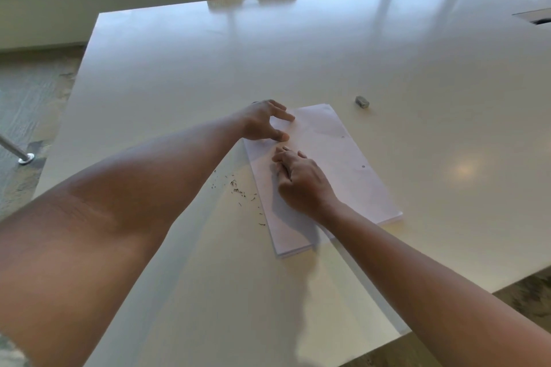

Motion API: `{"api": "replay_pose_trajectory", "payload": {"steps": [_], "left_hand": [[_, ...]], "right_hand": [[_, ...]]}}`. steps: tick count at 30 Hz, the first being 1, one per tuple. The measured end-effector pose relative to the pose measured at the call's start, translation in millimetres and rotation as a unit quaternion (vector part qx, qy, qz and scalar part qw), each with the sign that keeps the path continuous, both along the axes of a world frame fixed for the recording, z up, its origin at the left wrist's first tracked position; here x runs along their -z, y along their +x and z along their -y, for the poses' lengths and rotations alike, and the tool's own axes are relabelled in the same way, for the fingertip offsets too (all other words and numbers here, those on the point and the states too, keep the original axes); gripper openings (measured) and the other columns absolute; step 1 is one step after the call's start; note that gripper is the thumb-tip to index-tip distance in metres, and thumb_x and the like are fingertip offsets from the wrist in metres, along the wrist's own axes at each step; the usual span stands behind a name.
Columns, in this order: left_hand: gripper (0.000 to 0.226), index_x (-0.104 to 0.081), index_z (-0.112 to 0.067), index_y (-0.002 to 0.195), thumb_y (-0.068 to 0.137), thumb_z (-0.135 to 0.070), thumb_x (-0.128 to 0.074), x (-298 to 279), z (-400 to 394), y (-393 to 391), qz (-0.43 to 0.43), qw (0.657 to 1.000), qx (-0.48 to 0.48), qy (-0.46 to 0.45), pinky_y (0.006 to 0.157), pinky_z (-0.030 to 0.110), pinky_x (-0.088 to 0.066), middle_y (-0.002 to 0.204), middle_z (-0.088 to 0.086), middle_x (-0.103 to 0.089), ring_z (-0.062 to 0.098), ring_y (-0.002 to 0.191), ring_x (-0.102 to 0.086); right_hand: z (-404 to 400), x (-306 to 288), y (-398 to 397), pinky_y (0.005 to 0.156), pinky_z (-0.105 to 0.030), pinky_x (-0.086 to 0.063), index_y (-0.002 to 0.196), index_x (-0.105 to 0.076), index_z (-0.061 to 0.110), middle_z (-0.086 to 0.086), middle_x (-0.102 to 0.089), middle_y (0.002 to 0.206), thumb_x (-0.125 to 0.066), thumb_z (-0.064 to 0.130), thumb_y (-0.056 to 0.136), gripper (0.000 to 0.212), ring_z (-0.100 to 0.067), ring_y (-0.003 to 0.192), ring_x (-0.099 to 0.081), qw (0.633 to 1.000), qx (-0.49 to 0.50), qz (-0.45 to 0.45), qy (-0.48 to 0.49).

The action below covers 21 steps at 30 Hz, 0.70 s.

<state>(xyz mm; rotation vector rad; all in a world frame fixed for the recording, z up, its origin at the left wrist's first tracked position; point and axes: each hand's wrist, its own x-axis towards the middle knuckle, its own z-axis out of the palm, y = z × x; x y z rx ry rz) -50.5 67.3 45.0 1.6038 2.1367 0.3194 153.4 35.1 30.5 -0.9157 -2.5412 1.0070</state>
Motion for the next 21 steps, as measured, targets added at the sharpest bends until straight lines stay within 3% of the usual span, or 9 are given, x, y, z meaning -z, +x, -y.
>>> {"api": "replay_pose_trajectory", "payload": {"steps": [4, 9, 14, 21], "left_hand": [[0.059, -0.057, -0.037, 0.145, 0.09, -0.039, -0.078, 1.5, 0.0, 1.3, 0.004, 1.0, -0.007, 0.004, 0.113, 0.036, -0.036, 0.158, -0.006, -0.042, 0.023, 0.134, -0.049], [0.058, -0.058, -0.037, 0.145, 0.091, -0.039, -0.078, 4.3, 0.5, 3.7, 0.008, 1.0, -0.015, 0.012, 0.114, 0.034, -0.034, 0.158, -0.006, -0.042, 0.023, 0.135, -0.048], [0.058, -0.057, -0.037, 0.145, 0.091, -0.039, -0.077, 4.6, -0.8, 4.0, 0.01, 1.0, -0.024, 0.014, 0.117, 0.036, -0.033, 0.158, -0.006, -0.041, 0.024, 0.137, -0.046], [0.056, -0.056, -0.036, 0.146, 0.093, -0.039, -0.075, 4.8, -6.0, 9.4, 0.011, 1.0, -0.022, 0.015, 0.119, 0.042, -0.033, 0.16, -0.005, -0.04, 0.026, 0.139, -0.045]], "right_hand": [[-5.6, 1.1, -1.1, 0.117, -0.026, -0.021, 0.128, -0.06, 0.01, -0.006, -0.057, 0.14, -0.043, 0.018, 0.101, 0.033, -0.024, 0.132, -0.046, 1.0, -0.011, 0.012, 0.01], [-17.9, 11.7, 2.0, 0.122, -0.026, -0.009, 0.127, -0.061, 0.012, -0.004, -0.043, 0.154, -0.041, 0.025, 0.102, 0.034, -0.017, 0.144, -0.035, 0.997, -0.042, 0.028, 0.055], [-23.9, 12.0, 4.8, 0.117, -0.018, -0.002, 0.13, -0.059, 0.013, -0.003, -0.041, 0.156, -0.04, 0.025, 0.102, 0.035, -0.014, 0.145, -0.032, 0.994, -0.059, 0.041, 0.081], [-30.5, 11.2, 7.0, 0.116, -0.017, -0.001, 0.137, -0.055, 0.013, -0.003, -0.037, 0.158, -0.04, 0.025, 0.103, 0.039, -0.015, 0.147, -0.028, 0.992, -0.061, 0.051, 0.093]]}}
